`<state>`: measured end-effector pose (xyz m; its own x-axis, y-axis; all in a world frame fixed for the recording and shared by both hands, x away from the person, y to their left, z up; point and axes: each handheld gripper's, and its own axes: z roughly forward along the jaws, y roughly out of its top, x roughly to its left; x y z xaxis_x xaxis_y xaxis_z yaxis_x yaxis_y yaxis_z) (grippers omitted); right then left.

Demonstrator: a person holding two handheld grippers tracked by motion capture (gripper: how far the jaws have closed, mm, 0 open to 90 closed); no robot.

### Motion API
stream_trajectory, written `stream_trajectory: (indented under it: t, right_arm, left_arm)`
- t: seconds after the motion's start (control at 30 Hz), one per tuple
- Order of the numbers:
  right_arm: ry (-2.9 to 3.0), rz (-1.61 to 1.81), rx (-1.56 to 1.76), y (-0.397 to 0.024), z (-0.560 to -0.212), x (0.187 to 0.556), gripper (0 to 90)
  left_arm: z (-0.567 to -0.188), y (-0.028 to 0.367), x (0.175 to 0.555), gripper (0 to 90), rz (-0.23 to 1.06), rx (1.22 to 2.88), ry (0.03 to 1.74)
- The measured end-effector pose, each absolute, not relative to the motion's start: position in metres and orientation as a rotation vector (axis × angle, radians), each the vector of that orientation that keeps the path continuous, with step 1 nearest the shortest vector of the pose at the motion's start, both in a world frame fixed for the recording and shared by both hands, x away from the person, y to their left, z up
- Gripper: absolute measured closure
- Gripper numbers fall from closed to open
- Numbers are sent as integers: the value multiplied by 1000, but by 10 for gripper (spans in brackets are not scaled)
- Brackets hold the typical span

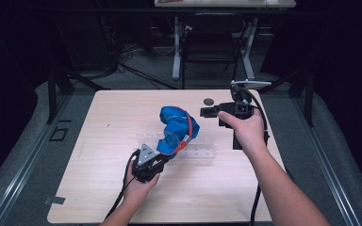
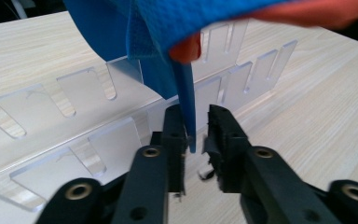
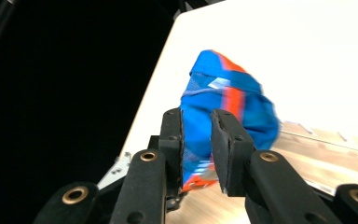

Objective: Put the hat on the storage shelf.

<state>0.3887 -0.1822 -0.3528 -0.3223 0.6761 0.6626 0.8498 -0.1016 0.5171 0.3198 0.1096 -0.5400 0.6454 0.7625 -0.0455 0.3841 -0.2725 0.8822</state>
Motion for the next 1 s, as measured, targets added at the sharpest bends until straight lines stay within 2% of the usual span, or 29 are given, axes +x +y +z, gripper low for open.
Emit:
stream_trajectory:
  t: [0.1,0.43,0.73,1.0]
  right_arm:
    - [-2028,-1374,-1718,-182,-354,385,740]
    - [-2216,-1291,-1774,-185,-363,370,722]
    - [-2270,-1225,-1830,-197,-380,358,707]
    - [-2329,-1208,-1864,-210,-387,341,658]
  left_arm:
    - [-539,111,315,675,489,1900,891]
    - [-537,124,308,546,465,1898,901]
    - [-533,145,300,507,459,1947,935]
    - [-527,173,295,493,456,1934,997]
